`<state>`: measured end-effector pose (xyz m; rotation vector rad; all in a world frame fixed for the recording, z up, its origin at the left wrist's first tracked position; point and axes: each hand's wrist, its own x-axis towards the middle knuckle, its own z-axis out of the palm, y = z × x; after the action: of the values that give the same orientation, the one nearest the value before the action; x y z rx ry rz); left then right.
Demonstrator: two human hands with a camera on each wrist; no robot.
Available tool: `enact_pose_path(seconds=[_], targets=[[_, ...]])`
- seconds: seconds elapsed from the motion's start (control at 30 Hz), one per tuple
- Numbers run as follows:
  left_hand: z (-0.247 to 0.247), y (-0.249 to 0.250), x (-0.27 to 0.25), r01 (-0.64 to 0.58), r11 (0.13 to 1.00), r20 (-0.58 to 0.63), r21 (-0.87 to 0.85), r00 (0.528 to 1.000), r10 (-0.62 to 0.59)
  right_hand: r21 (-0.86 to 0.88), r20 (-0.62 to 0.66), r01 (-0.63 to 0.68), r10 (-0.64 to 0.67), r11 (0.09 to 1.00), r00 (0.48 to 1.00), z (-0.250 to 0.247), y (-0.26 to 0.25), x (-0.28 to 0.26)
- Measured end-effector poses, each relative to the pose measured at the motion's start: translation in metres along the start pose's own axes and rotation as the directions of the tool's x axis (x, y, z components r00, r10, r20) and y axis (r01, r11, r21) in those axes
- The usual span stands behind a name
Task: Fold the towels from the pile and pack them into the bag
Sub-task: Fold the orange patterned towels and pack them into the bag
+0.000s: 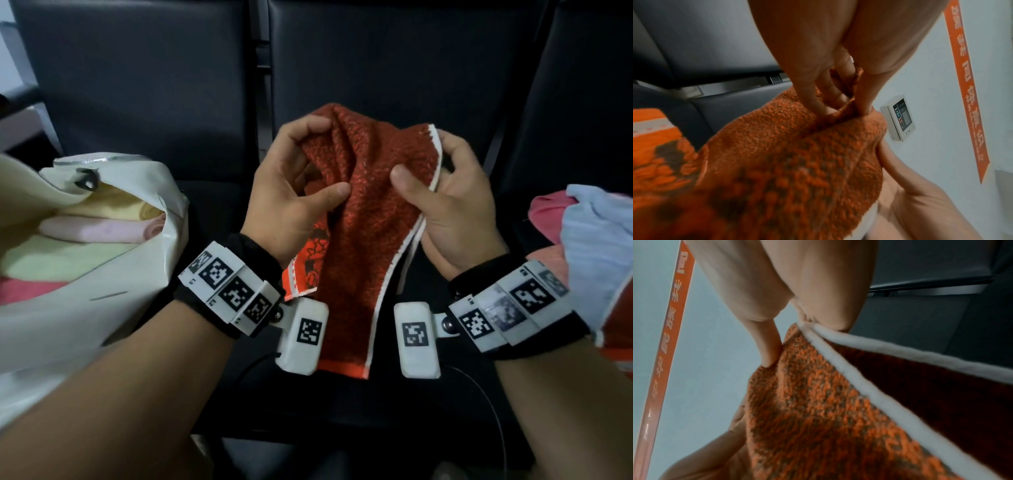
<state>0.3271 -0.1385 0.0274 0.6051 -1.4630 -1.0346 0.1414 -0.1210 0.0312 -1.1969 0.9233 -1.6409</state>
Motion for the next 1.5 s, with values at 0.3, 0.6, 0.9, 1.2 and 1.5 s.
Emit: enact_pose_path(seconds=[0.3,0.6,0.9,1.2,1.5], targets=[[-0.010,-0.007,0.008,0.030,0.987,-0.124,-0.159,0.991,-0.050,0.018,-0.167,0.011,-0.008,1.000,0.986,-0.008,-0.003,0.003],[-0.002,-0.006,0.004,0.060,0.993,-0.097,-0.105,0.993,-0.070,-0.010,-0.146,0.065,-0.066,0.998,0.987,-0.007,-0.001,0.003],[-0.003,-0.001,0.004,0.092,0.980,-0.240,-0.176,0.962,-0.134,0.020,-0.161,0.111,-0.106,0.994,0.981,-0.010,-0.004,0.005],[-0.009,-0.005,0.007,0.122,0.968,-0.278,-0.220,0.943,-0.183,0.073,-0.206,0.096,-0.079,0.993,0.975,-0.017,-0.005,0.007],[-0.017,-0.010,0.007,0.082,0.980,-0.244,-0.181,0.961,-0.126,0.081,-0.239,0.106,-0.084,0.991,0.967,-0.020,-0.003,0.009]])
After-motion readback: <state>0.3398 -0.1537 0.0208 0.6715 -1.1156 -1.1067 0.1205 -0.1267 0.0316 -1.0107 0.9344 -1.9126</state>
